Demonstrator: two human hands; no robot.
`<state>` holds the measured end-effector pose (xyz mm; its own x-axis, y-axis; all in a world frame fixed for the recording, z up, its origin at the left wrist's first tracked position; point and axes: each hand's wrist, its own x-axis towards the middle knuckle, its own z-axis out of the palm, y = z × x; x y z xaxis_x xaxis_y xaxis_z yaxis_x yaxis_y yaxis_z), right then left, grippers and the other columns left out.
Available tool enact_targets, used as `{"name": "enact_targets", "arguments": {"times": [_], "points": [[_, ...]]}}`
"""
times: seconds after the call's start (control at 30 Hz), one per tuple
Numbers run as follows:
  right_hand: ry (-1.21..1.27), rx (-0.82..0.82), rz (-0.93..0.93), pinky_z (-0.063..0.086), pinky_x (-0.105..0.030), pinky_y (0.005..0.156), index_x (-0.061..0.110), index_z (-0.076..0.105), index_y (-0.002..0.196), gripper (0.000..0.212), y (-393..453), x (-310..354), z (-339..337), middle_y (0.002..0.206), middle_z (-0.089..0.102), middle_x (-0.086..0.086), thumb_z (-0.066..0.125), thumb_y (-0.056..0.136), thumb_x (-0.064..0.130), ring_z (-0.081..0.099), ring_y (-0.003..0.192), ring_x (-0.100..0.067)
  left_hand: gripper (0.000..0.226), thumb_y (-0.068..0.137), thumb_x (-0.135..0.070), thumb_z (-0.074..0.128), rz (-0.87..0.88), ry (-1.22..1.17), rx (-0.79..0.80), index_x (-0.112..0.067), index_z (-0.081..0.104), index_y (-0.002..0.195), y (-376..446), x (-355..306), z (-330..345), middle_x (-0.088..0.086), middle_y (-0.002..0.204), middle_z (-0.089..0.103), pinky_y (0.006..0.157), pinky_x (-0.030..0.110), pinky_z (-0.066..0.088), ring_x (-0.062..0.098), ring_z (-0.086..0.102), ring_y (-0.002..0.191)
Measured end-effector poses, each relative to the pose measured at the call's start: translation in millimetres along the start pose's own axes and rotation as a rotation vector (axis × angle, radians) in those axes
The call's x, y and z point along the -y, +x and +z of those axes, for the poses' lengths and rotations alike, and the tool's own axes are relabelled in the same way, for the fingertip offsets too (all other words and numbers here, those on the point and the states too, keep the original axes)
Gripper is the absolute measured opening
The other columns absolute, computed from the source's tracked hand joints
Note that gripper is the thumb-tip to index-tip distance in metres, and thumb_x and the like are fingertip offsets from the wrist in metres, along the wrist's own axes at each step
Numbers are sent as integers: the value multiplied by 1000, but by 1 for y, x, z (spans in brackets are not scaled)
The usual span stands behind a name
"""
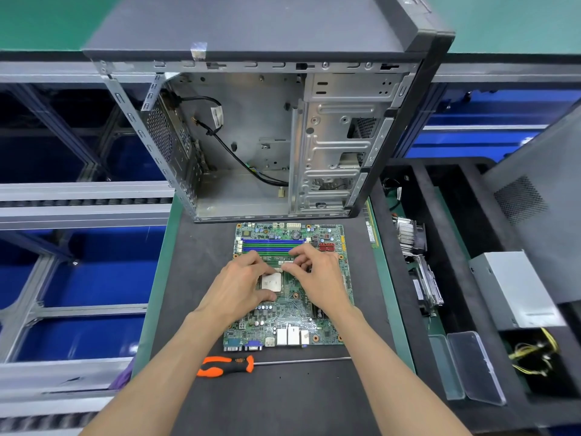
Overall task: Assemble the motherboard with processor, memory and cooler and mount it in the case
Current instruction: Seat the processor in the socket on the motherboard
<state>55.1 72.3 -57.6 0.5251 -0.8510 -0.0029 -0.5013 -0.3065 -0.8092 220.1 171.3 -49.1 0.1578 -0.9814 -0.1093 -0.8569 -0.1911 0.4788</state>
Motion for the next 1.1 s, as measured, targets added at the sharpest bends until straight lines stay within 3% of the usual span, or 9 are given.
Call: {"name": "enact_targets", "arguments": {"times": [0.17,0.37,0.47,0.63,0.8,1.0,1.1], "points": [[20,21,6,45,-50,94,26,67,99,21,0,1,-1,72,66,13,76,85,39,61,69,-6,55,71,-48,84,-8,0,-19,-26,69,120,0,1,2,-12,109,55,85,30,46,14,58,100],[33,25,5,45,-50,95,26,68,99,19,-1,1,-1,71,65,13,76,85,36,61,69,-8,53,70,-47,85,1,30,-58,-22,72,115,-2,0,6,-8,107,57,89,35,49,17,59,99],[34,30,-2,41,-49,99,29,69,97,15,-1,1,-2,72,67,14,76,86,36,62,70,-7,45,78,-47,79,28,11,-112,-20,74,113,-7,2,10,-8,106,58,89,35,50,16,58,98],[45,26,-19,37,-50,101,39,70,89,9,-1,2,0,73,67,20,76,85,35,62,72,-5,25,84,-24,80,107,-20,-217,-21,78,109,-10,5,18,-6,109,65,85,42,53,17,57,99],[57,53,-22,45,-54,92,36,74,87,4,0,1,1,75,68,20,77,85,33,62,72,-7,15,84,-19,80,178,-47,-259,-20,81,99,-10,8,25,-7,101,66,80,37,54,16,56,90],[79,76,-34,46,-52,93,28,78,86,3,-4,3,-2,76,71,17,79,84,27,64,73,-7,15,84,-19,79,175,-56,-261,-19,81,99,-10,10,28,-8,102,64,80,35,55,13,54,91],[116,81,-48,53,-39,84,21,78,89,5,-8,6,-2,76,72,13,79,84,23,65,71,-8,16,84,-19,79,175,-60,-258,-19,80,100,-10,10,28,-8,103,63,80,34,55,12,53,92]]}}
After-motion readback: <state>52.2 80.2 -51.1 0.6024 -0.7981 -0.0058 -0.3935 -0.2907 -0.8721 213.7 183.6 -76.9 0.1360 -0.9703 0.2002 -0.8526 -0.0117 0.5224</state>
